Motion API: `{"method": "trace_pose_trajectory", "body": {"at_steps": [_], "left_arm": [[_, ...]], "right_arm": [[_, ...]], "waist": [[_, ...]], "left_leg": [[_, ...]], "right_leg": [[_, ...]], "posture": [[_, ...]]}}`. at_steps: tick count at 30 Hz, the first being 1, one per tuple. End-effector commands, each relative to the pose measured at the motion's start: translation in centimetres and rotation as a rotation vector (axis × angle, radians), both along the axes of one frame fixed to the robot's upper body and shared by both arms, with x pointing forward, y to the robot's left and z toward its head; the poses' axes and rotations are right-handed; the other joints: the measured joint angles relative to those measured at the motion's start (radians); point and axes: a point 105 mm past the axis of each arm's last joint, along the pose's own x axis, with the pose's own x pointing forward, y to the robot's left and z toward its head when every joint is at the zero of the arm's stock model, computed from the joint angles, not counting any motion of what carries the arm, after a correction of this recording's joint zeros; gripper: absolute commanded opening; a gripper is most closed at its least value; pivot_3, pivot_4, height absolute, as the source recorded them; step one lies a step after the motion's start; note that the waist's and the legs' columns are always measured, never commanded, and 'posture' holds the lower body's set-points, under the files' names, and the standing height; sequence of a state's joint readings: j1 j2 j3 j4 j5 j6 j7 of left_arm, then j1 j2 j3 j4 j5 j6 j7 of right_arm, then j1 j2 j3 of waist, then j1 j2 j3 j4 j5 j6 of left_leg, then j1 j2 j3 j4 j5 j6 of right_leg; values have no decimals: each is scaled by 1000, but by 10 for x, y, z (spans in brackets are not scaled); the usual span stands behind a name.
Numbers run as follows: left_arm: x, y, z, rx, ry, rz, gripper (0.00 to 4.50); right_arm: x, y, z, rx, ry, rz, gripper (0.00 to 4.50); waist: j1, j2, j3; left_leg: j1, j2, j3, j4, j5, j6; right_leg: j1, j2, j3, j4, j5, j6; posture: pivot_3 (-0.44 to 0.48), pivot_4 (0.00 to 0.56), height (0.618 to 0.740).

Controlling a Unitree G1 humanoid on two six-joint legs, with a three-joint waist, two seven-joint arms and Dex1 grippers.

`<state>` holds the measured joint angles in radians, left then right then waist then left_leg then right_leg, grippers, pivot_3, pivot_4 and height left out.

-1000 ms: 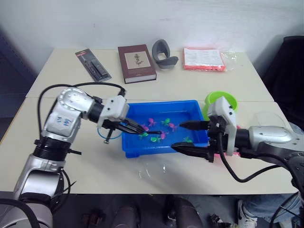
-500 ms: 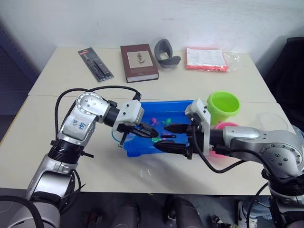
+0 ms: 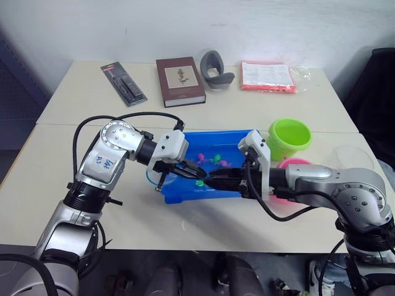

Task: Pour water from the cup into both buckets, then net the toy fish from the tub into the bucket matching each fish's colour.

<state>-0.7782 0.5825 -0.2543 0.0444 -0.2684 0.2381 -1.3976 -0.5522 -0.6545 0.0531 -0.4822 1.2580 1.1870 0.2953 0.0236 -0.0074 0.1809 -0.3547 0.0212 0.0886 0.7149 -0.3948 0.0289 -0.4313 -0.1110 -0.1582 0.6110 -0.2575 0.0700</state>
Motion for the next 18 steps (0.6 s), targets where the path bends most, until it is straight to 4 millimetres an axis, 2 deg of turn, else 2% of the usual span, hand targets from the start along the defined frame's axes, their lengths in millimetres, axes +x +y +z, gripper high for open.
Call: {"method": "trace_pose_trajectory", "body": {"at_steps": [1, 8, 12, 14, 18], "left_arm": [[-3, -4, 4, -6, -36, -17, 0], [-4, 1, 6, -55, -26, -9, 0], [8, 23, 25, -170, -40, 80, 1270], [12, 32, 32, -204, -48, 116, 2246], [30, 72, 51, -289, -25, 293, 4082]], "right_arm": [[-2, 1, 13, 29, -44, 22, 60], [-6, 0, 18, 40, -81, 38, 60], [-14, -6, 29, 39, -183, 68, 0], [-18, -10, 30, 25, -218, 83, 0], [-22, -30, 32, -50, -314, 49, 0]], "waist": [[0, 0, 0], [0, 0, 0], [0, 1, 0], [0, 1, 0], [1, 1, 0]], "left_leg": [[0, 0, 0, 0, 0, 0], [0, 0, 0, 0, 0, 0], [0, 0, 0, 0, 0, 0], [0, 0, -1, 0, 0, 0], [0, 0, -1, 0, 0, 0]], "right_leg": [[0, 0, 0, 0, 0, 0], [0, 0, 0, 0, 0, 0], [0, 0, 0, 0, 0, 0], [0, 0, 0, 0, 0, 0], [0, -1, 0, 0, 0, 0]], "posture": [[0, 150, 740], [0, 150, 740], [0, 150, 740], [0, 150, 740], [0, 150, 740]]}}
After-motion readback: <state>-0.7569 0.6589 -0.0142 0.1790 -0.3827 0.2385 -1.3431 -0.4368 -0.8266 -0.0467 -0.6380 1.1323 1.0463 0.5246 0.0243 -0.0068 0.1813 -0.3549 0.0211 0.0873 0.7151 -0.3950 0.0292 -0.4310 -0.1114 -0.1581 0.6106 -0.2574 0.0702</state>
